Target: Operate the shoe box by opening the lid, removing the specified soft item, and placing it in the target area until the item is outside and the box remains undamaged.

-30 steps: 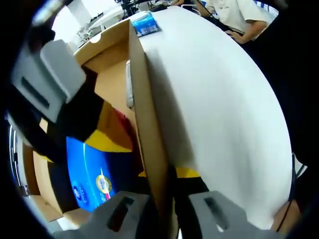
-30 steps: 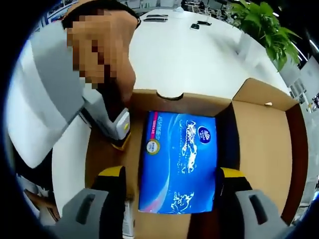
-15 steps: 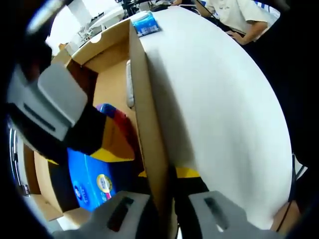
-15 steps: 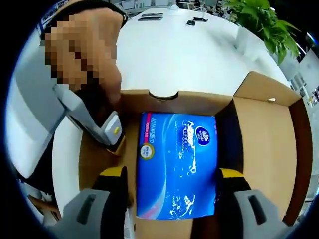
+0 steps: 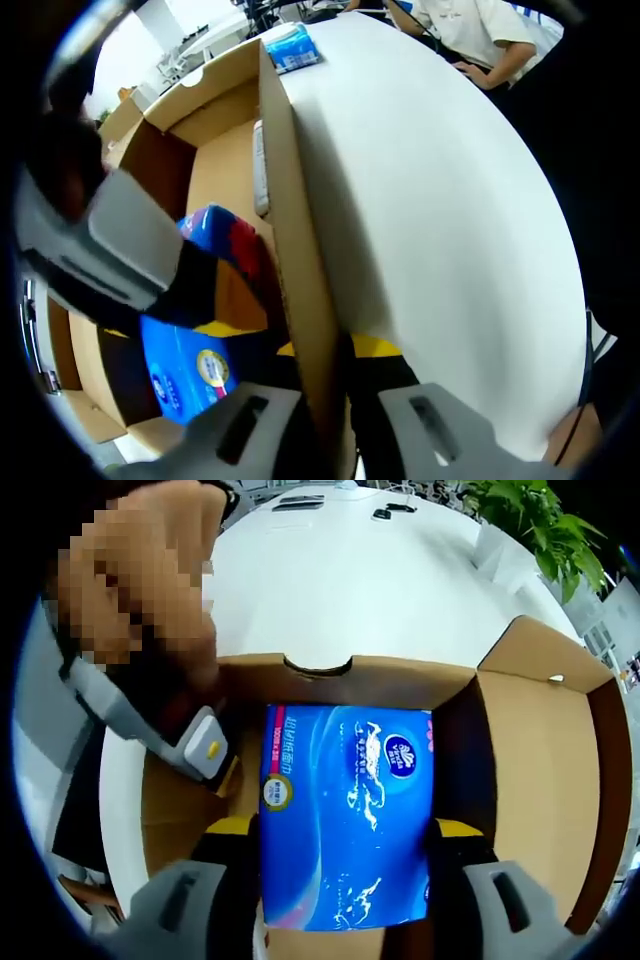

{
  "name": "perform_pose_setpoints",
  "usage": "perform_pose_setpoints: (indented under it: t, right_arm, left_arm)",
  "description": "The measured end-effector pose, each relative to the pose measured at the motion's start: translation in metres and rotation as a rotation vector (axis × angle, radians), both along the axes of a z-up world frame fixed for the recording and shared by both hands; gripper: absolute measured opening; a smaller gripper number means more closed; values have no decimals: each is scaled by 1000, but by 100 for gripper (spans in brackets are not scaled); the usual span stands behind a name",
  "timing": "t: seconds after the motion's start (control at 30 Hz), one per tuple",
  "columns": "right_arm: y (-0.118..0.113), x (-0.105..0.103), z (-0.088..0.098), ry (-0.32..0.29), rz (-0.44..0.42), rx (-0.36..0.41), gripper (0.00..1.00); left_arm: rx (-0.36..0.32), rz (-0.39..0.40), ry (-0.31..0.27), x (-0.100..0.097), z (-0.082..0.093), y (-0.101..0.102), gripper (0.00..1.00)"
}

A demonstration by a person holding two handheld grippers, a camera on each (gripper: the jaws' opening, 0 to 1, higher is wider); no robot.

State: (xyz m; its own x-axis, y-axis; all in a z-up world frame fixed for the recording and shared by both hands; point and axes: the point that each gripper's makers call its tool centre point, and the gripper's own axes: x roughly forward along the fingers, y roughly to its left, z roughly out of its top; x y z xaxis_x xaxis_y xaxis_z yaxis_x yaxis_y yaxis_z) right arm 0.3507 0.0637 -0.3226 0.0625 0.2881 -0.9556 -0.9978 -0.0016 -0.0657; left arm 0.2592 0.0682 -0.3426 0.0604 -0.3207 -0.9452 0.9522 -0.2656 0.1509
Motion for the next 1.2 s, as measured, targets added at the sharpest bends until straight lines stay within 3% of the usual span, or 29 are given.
perform_pose_setpoints:
  t: [0.33,0.7,1.0,1.2]
  right_arm:
    - [2,2,-6,13,-5,-7,71]
    - [2,-2,-14,-36,-2,-25,73]
    - [5,10,-18,-77,6,-41,74]
    - [7,14,-17,-78,2,-6,75]
  left_arm:
    - [1,1,-2,0,0,0,5]
    - [1,2,0,0,0,-1,5]
    - [5,2,-6,0,0,-1,5]
    - [6,-3,-5,-1,0,-2,5]
